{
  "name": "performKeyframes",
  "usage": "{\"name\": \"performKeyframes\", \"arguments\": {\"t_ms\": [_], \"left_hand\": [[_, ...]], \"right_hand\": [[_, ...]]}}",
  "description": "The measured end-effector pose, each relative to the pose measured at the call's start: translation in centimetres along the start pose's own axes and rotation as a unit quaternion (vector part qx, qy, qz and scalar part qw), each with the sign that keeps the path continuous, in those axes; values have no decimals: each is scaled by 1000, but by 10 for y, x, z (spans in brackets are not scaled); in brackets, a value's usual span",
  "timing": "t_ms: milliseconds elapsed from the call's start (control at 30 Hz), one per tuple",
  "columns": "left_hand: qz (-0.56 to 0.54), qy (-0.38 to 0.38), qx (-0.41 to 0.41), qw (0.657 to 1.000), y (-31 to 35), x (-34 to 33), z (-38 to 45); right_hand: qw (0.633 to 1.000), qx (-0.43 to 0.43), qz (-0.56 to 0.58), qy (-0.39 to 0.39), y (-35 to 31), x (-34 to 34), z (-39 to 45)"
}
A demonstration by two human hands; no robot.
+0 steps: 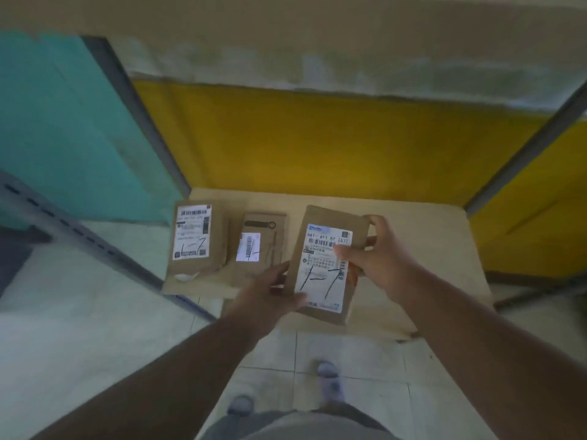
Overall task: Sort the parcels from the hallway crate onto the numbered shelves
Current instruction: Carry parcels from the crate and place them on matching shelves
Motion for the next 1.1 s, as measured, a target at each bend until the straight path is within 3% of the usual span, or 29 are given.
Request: {"name": "performKeyframes", "arguments": {"t_ms": [267,533,700,867,967,1100], "left_hand": [[46,125,61,989,-26,-25,42],[112,167,105,974,-35,-14,82],[128,171,106,971,-50,-16,96],[177,190,95,961,-41,-16,95],[183,214,78,956,-28,-14,70],[196,196,48,960,-22,-5,11]], "right_hand": [[988,36,-103,-106,9,-21,88],[989,12,-117,-92,25,-44,144],[979,35,-189,-68,31,-56,156],[935,88,-344,-19,16,-45,142],[918,145,-369,9,-5,-33,105],[901,219,-372,-52,-27,-43,28]]}}
Point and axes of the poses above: each hand's wrist, its own z-axis towards the middle knuckle, its own x-axis out of the back of the hand, y = z × x, the point moved 8 cm from there along z, towards the middle knuckle, and after that the axes turned 1 degree about -z, right-handed, at the moved point
